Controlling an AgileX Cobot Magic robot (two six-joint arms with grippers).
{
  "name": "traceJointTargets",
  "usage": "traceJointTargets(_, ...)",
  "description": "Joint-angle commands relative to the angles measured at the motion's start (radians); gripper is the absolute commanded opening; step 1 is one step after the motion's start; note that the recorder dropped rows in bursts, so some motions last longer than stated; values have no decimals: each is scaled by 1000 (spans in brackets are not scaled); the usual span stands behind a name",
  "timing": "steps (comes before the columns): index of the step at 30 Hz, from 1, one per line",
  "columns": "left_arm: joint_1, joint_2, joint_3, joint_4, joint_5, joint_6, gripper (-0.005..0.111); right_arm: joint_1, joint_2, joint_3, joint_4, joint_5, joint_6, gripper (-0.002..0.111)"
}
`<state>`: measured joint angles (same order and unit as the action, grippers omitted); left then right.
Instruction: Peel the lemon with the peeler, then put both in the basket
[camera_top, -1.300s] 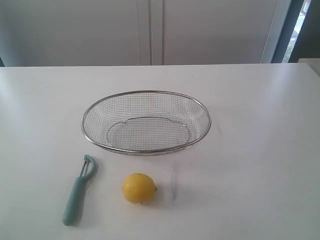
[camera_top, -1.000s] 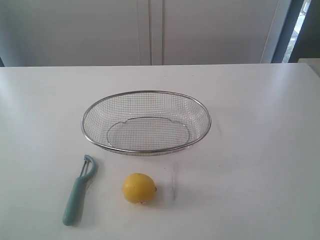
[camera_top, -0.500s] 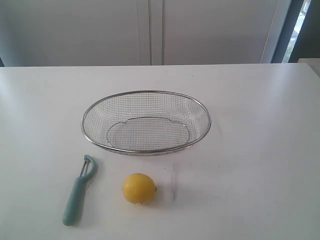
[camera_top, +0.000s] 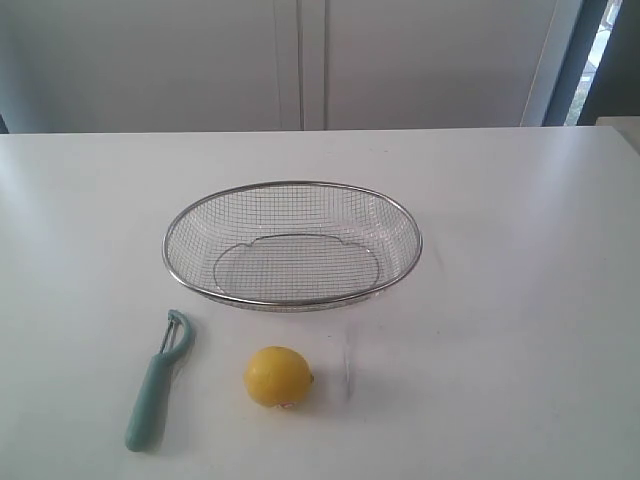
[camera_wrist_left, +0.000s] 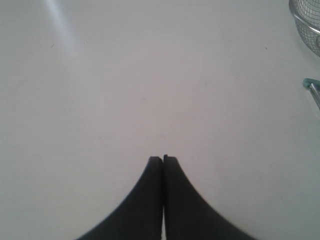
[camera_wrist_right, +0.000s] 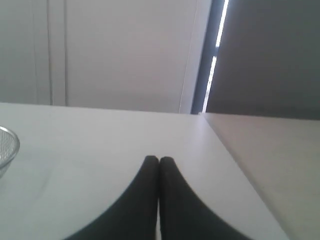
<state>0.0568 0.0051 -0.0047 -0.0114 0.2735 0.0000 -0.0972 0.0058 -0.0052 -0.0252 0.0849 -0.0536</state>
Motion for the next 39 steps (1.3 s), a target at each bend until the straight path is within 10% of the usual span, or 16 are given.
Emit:
traceJointTargets(1, 1, -5, 5, -3, -5, 0, 0, -3, -6, 5, -5, -104, 5, 0)
traceJointTargets(39, 1, -5, 5, -3, -5, 0, 0, -3, -6, -40, -5, -235, 9, 0)
